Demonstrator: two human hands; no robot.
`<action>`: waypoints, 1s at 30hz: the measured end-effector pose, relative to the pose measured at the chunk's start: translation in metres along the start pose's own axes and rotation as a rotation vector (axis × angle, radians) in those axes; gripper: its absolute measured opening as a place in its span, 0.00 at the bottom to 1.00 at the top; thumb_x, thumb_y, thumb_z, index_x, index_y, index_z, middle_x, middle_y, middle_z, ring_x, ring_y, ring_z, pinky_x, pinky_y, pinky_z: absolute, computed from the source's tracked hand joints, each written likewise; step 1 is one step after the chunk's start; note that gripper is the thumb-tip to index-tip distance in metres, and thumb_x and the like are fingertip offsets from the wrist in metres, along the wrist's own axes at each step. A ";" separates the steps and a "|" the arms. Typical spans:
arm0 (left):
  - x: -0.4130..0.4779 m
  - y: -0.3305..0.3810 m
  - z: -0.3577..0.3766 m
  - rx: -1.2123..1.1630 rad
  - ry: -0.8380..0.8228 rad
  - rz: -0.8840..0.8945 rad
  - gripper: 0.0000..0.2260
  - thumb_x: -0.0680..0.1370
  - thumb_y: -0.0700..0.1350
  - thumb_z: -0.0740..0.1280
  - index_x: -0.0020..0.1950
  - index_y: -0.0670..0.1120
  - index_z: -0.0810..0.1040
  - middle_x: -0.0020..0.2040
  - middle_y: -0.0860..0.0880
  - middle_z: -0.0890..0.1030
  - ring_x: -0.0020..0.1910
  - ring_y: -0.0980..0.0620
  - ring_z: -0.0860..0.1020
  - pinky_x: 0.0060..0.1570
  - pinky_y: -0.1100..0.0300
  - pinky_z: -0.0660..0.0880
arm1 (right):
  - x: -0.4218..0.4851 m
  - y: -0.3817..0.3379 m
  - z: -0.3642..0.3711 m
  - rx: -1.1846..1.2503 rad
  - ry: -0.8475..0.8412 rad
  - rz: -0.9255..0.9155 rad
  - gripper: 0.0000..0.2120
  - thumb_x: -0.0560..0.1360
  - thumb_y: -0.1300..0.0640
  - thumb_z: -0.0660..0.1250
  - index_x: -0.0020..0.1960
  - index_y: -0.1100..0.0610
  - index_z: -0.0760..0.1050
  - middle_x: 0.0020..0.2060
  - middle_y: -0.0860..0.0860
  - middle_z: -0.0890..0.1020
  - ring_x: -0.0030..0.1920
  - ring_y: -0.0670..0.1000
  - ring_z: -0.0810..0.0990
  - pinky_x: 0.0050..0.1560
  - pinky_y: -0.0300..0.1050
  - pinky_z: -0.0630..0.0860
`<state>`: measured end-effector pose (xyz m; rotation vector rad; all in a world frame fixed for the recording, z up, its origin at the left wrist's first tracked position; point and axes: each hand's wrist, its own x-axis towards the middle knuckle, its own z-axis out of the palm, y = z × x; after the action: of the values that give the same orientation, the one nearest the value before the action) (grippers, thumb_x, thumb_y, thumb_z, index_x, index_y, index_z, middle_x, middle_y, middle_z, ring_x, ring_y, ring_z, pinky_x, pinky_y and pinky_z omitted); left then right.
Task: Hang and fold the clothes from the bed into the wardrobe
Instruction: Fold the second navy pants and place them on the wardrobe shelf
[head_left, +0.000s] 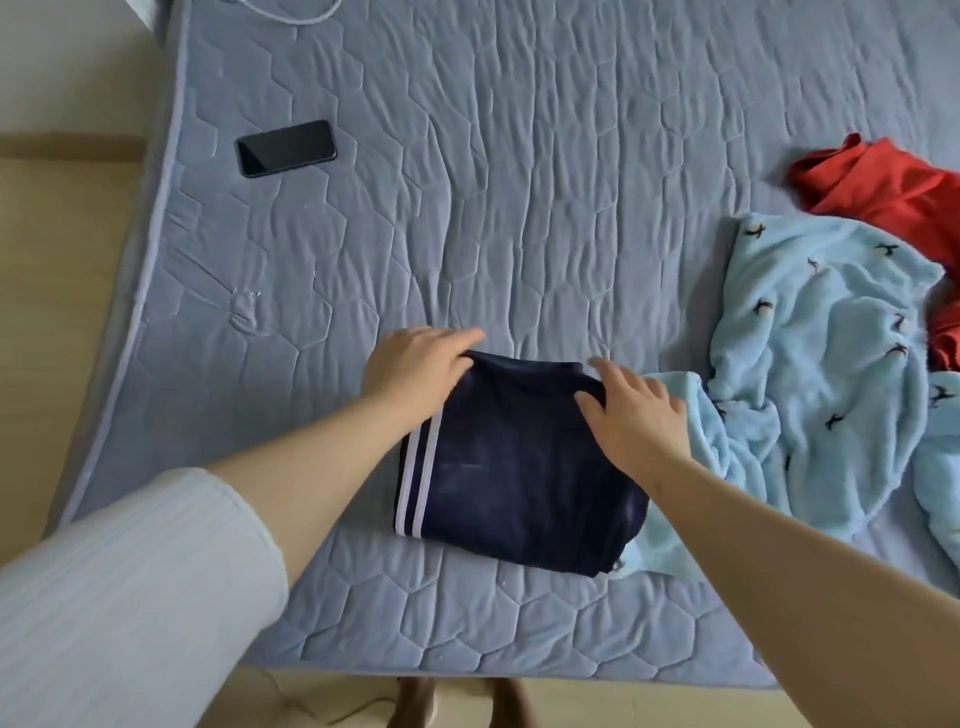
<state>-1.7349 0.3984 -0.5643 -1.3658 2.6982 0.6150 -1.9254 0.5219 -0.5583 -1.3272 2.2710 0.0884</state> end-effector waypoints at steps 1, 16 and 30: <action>0.002 -0.002 0.008 -0.082 0.087 -0.096 0.17 0.79 0.48 0.61 0.68 0.54 0.70 0.58 0.50 0.80 0.55 0.46 0.76 0.46 0.57 0.66 | 0.008 0.003 0.003 0.048 0.024 0.031 0.24 0.79 0.43 0.53 0.73 0.46 0.56 0.72 0.48 0.64 0.70 0.56 0.62 0.67 0.54 0.58; -0.025 -0.014 0.108 -0.728 -0.169 -0.921 0.15 0.72 0.40 0.70 0.57 0.41 0.73 0.54 0.42 0.79 0.50 0.43 0.77 0.51 0.52 0.74 | 0.032 0.051 0.085 0.508 -0.153 0.296 0.02 0.76 0.60 0.61 0.48 0.58 0.69 0.39 0.49 0.74 0.41 0.53 0.73 0.40 0.46 0.70; -0.020 -0.027 0.130 -0.884 -0.251 -0.941 0.38 0.68 0.49 0.76 0.72 0.45 0.59 0.68 0.49 0.68 0.63 0.50 0.70 0.62 0.58 0.66 | 0.030 0.043 0.099 0.793 -0.093 0.565 0.36 0.71 0.43 0.67 0.73 0.53 0.57 0.68 0.54 0.68 0.67 0.58 0.67 0.67 0.58 0.64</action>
<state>-1.7180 0.4481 -0.6875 -2.2224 1.2737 1.7158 -1.9345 0.5497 -0.6659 -0.2655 2.1653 -0.4952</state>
